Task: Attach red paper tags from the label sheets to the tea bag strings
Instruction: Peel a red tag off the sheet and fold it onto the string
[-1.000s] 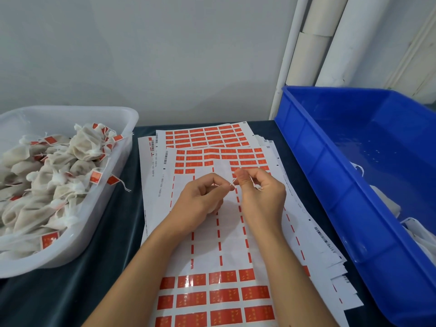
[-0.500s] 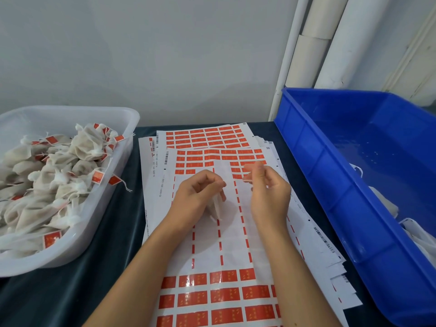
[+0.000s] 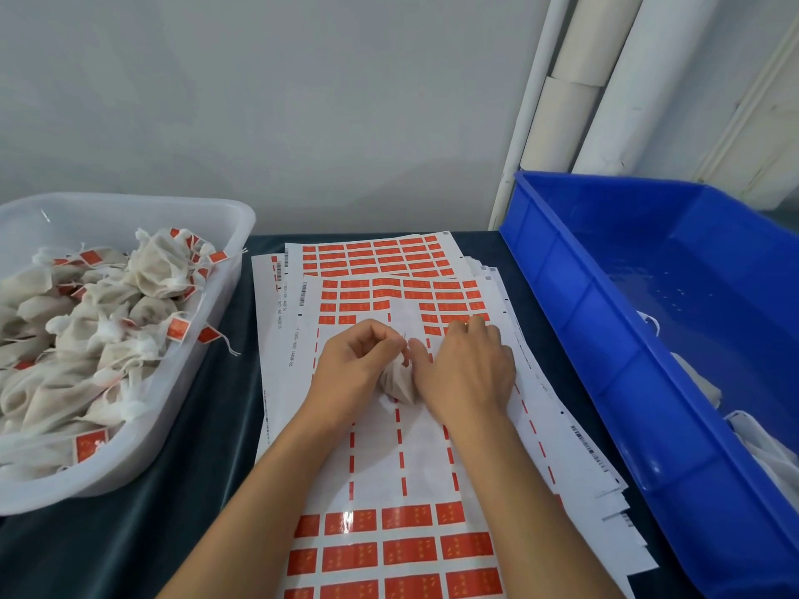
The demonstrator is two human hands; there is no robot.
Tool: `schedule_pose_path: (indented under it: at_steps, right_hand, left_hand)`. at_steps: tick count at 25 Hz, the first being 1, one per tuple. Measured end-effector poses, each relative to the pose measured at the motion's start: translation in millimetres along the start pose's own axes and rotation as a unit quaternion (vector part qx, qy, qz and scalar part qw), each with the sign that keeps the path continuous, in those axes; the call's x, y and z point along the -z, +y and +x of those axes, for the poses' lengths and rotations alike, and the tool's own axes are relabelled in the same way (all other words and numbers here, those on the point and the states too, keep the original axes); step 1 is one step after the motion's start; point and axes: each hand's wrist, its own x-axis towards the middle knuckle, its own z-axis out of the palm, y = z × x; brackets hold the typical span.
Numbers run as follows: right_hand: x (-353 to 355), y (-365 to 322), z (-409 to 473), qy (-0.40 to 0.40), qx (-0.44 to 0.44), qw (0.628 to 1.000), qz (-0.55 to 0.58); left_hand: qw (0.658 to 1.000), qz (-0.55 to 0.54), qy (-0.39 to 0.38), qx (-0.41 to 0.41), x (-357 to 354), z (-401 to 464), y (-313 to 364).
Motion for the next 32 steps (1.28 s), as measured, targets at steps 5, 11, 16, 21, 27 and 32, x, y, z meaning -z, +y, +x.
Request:
schedule_pose_path:
  at_steps: [5,11,16,21,27,32]
  right_hand:
    - [0,-10,21,-0.011,-0.024,1.000,-0.003]
    - [-10,-11,11,0.035,-0.023,0.999,-0.003]
    - [-11,-11,8,0.043,-0.026,0.998,0.024]
    - [-9,-11,12,0.049,-0.053,0.991,0.110]
    - [-9,-6,18,0.045,-0.082,0.981,0.172]
    - [-15,-1,19,0.052,-0.080,0.978,0.185]
  left_hand:
    - [1.000,0.007,0.006,0.002,-3,1,0]
    - [1.000,-0.006,-0.002,-0.010,-3,2,-2]
    - [1.000,-0.007,-0.003,-0.011,-3,2,-2]
    - [1.000,-0.001,-0.006,-0.011,-4,1,0]
    - [1.000,0.016,-0.001,-0.004,-5,2,-1]
    - [1.000,0.018,-0.002,-0.005,-5,3,-3]
